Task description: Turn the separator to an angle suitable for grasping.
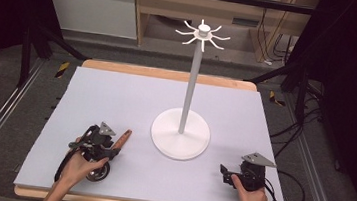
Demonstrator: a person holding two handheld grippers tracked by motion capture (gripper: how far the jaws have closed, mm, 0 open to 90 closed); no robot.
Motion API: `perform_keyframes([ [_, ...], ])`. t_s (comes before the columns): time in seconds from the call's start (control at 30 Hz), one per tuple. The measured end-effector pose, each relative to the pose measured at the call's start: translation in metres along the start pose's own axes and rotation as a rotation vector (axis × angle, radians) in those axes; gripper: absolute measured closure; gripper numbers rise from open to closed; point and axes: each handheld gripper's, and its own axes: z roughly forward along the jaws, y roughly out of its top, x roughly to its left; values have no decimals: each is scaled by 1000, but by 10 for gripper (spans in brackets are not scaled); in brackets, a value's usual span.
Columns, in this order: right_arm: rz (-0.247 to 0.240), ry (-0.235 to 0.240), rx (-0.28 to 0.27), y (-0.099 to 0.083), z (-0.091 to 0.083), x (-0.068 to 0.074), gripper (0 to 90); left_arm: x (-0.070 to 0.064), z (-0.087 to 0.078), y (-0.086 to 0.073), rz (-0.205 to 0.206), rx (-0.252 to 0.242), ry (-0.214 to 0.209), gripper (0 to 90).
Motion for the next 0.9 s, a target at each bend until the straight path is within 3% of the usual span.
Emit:
perform_keyframes([
  [0.47, 6, 7, 5, 0, 0, 0, 70, 2, 6, -1, -13, 37, -10, 625],
  [0.57, 1, 5, 3, 0, 0, -1, 70, 2, 6, -1, -9, 41, -7, 672],
  [0.9, 8, 7, 8, -1, 0, -2, 70, 1, 3, -1, 33, 57, 3, 662],
])
